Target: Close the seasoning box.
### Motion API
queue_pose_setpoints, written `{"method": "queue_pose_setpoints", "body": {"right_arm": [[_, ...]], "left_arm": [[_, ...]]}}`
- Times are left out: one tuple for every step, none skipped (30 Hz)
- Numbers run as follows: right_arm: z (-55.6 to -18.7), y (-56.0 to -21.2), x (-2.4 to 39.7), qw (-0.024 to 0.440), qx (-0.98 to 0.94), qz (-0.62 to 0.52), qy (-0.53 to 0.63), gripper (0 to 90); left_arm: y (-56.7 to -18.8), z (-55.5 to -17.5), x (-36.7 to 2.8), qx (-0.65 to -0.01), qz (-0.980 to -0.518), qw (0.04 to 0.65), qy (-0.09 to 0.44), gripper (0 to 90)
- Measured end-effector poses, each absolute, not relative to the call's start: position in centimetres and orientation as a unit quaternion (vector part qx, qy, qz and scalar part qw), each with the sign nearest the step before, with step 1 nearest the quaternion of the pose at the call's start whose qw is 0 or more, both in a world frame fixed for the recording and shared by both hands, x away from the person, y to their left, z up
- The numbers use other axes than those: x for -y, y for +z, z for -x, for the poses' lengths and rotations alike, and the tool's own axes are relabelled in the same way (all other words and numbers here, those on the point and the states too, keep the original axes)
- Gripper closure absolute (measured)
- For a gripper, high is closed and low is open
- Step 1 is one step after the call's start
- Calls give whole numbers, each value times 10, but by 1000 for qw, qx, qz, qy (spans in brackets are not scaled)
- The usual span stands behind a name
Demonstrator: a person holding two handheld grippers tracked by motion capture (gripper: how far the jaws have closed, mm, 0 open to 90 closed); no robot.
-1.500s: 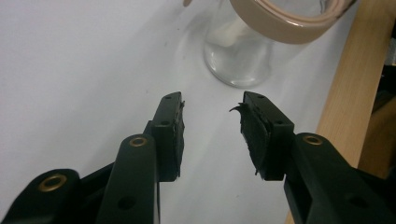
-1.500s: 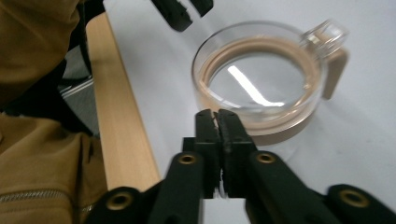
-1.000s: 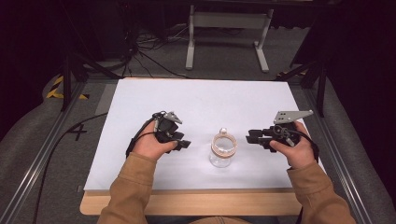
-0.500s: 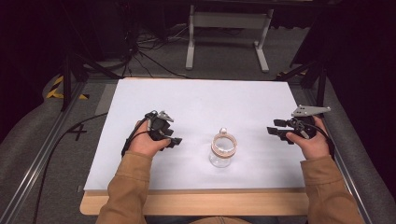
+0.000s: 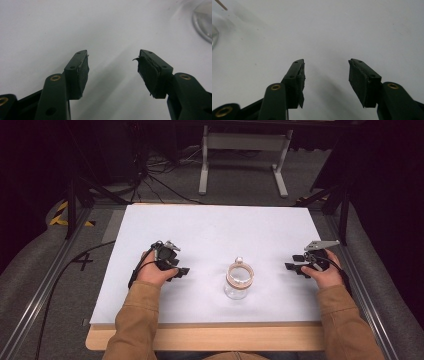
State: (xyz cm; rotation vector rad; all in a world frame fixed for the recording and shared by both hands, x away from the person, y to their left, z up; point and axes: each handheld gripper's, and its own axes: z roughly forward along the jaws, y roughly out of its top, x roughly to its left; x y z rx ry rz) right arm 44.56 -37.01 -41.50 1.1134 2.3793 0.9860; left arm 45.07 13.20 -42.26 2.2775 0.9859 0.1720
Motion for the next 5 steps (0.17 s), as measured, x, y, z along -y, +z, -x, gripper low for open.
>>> {"method": "queue_pose_setpoints", "body": {"right_arm": [[-446, -416, 371, 166, -836, -392, 346, 467], [-446, -417, 371, 164, -836, -392, 347, 464], [-447, -417, 370, 163, -835, -393, 350, 458], [-446, -417, 370, 161, -833, -394, 353, 457], [-446, -417, 370, 160, -833, -392, 356, 457]], "left_arm": [[-424, -451, -132, -380, -864, 322, 68, 417], [-425, -451, -133, -382, -864, 321, 68, 414], [-426, -452, -134, -384, -864, 320, 68, 411], [-426, -452, -135, -384, -862, 322, 69, 409], [-426, -452, -135, -384, -862, 322, 69, 407]]}}
